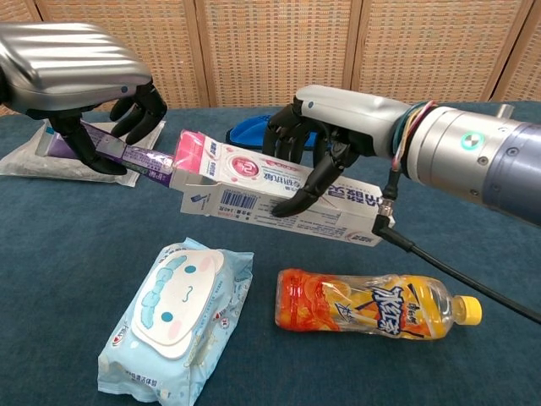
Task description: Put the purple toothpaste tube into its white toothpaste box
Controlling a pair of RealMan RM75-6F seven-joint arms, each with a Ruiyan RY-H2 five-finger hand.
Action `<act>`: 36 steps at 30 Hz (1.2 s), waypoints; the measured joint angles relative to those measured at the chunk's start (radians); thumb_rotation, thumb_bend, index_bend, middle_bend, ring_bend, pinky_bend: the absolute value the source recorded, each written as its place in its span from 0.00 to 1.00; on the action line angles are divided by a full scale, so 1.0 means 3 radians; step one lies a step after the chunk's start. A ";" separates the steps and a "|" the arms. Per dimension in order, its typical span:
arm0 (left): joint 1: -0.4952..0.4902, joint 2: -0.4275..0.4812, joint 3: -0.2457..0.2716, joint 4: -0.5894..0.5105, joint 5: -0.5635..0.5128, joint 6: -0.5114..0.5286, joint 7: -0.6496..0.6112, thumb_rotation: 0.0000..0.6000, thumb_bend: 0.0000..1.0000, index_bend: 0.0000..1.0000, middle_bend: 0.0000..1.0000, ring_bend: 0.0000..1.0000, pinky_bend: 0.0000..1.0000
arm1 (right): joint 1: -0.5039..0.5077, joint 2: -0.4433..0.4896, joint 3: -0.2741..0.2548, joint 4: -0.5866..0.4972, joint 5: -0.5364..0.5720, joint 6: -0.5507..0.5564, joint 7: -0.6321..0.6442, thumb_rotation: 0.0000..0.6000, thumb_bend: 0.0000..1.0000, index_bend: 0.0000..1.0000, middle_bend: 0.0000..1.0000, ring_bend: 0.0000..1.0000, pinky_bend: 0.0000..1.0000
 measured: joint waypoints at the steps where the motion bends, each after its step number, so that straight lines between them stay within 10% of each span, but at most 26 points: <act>1: -0.0003 -0.0007 0.0001 -0.0006 -0.0008 0.0008 -0.0001 1.00 0.41 0.87 0.65 0.53 0.57 | 0.0004 -0.0008 -0.0003 0.0005 -0.0001 0.0003 -0.0001 1.00 0.12 0.58 0.51 0.40 0.47; 36: -0.0103 -0.0076 0.0043 -0.0412 -0.0124 0.0334 0.0502 1.00 0.41 0.87 0.66 0.54 0.57 | 0.0083 -0.0161 0.0030 0.0102 0.0074 0.0028 0.0021 1.00 0.12 0.58 0.51 0.40 0.47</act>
